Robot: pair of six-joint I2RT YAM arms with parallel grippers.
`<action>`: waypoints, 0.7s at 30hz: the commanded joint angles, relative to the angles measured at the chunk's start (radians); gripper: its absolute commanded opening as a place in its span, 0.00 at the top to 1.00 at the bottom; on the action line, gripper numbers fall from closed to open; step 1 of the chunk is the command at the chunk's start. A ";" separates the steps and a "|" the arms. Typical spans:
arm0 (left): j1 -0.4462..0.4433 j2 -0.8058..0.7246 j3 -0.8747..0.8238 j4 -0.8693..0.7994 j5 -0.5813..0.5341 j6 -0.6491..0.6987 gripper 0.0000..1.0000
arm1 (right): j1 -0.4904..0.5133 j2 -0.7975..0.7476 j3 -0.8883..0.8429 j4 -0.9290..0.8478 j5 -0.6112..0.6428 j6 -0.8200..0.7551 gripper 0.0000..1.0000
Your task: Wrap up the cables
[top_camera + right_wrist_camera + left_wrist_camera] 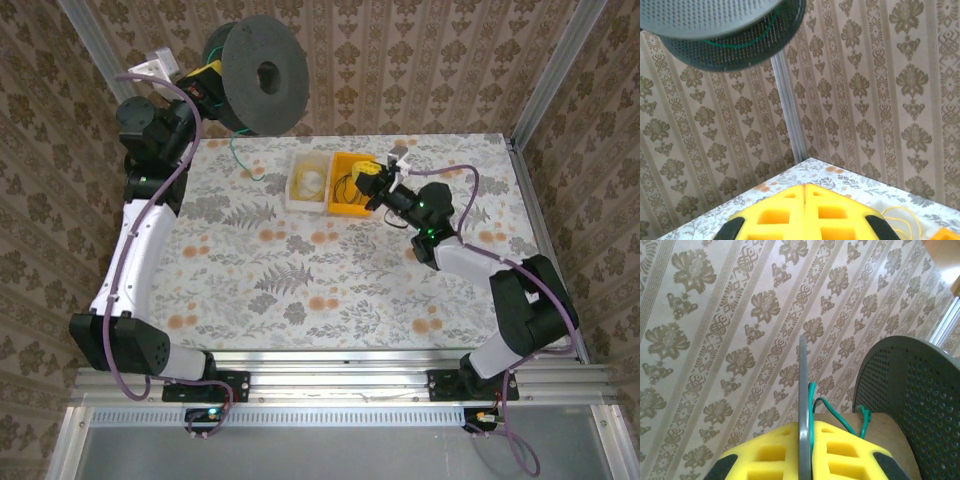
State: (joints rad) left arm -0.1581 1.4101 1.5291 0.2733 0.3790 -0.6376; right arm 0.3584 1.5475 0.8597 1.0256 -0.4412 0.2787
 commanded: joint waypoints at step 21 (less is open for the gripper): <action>-0.124 -0.013 0.102 -0.154 -0.062 0.133 1.00 | 0.309 -0.121 0.421 -0.798 -0.184 -0.435 0.03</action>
State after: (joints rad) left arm -0.2703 1.4132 1.5681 0.0711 0.3412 -0.5373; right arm 0.6529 1.3857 1.2453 0.2764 -0.6369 -0.0975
